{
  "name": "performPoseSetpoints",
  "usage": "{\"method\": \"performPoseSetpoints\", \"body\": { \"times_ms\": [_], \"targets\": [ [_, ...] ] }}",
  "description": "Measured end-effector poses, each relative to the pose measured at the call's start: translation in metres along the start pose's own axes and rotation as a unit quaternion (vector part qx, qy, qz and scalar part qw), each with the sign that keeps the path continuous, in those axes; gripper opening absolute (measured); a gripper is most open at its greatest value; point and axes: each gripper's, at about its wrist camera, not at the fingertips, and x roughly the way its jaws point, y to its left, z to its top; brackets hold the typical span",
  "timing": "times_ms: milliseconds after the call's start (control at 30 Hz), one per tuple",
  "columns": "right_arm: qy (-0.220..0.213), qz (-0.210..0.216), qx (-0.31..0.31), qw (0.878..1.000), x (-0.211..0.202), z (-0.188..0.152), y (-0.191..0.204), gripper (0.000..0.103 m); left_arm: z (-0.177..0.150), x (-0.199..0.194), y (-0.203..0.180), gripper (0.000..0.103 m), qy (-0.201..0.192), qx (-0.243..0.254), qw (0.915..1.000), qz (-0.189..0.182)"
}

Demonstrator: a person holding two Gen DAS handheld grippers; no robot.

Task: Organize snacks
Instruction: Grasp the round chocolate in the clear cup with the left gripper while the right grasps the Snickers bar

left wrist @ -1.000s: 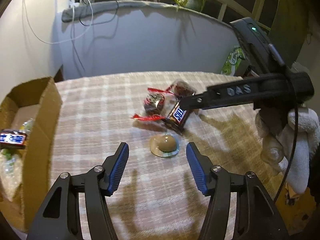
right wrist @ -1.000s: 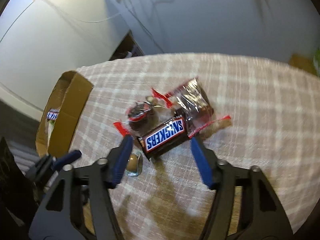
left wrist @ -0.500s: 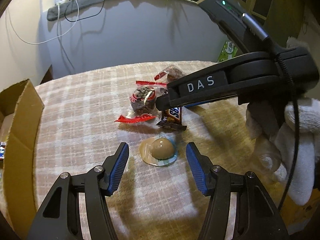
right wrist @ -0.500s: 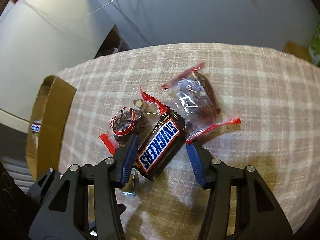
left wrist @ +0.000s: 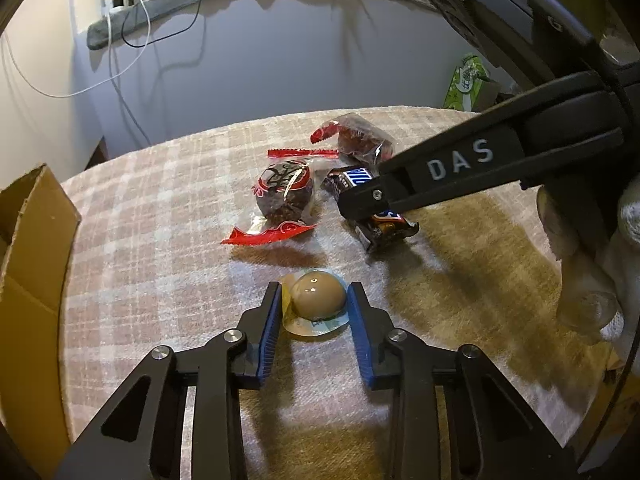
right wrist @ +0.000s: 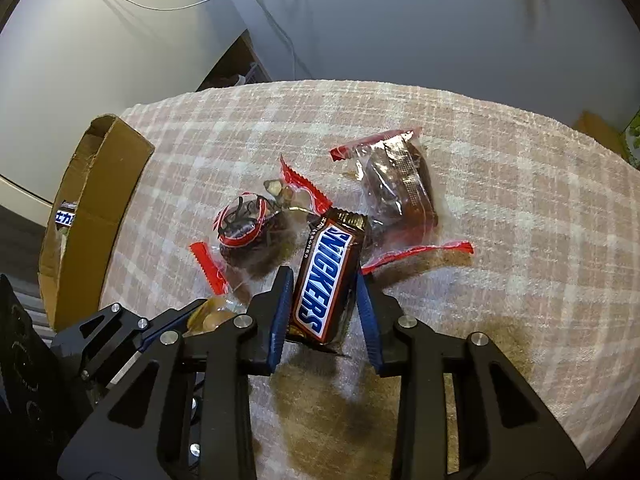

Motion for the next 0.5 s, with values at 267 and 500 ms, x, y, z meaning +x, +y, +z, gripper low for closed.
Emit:
{"method": "performPoseSetpoints", "body": {
  "times_ms": [267,500],
  "targets": [
    [-0.004,0.027,-0.003,1.000,-0.013,-0.016,0.003,0.031,-0.009,-0.014,0.010,0.028,-0.009,-0.022,0.9997,-0.009],
    [-0.021,0.050,-0.002,0.999,-0.031,-0.029,0.008,0.031,-0.011,-0.044,0.020,0.028,-0.037,-0.035,0.9987,-0.007]
  ]
}}
